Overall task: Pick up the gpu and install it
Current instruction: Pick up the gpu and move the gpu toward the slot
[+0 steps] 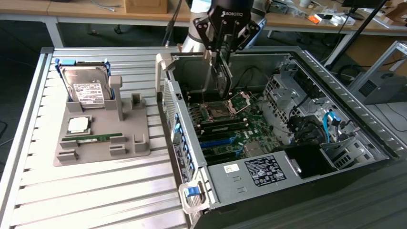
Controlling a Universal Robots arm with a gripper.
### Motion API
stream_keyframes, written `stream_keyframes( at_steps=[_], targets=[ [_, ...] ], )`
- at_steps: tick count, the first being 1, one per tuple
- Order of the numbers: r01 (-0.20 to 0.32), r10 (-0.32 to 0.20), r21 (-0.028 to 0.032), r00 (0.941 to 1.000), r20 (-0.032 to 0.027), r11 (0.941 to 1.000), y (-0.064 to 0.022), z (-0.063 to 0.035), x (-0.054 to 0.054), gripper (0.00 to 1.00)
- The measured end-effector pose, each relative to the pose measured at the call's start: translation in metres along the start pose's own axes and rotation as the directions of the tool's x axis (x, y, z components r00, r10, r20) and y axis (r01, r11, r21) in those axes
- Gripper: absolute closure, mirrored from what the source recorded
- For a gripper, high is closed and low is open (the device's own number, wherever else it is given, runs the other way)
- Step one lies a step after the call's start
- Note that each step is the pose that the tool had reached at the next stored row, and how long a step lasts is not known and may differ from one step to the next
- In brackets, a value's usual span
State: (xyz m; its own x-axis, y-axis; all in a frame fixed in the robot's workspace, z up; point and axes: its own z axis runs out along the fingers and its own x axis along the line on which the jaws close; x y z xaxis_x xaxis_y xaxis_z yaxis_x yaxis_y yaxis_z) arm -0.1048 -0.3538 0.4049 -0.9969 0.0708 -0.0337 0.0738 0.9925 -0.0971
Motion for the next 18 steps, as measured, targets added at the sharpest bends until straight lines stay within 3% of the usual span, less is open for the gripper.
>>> stream_keyframes(
  at_steps=[18],
  targets=[
    [0.0, 0.0, 0.0007, 1.0, 0.0001, 1.0, 0.0008, 0.0034, -0.0068, 0.73]
  ],
)
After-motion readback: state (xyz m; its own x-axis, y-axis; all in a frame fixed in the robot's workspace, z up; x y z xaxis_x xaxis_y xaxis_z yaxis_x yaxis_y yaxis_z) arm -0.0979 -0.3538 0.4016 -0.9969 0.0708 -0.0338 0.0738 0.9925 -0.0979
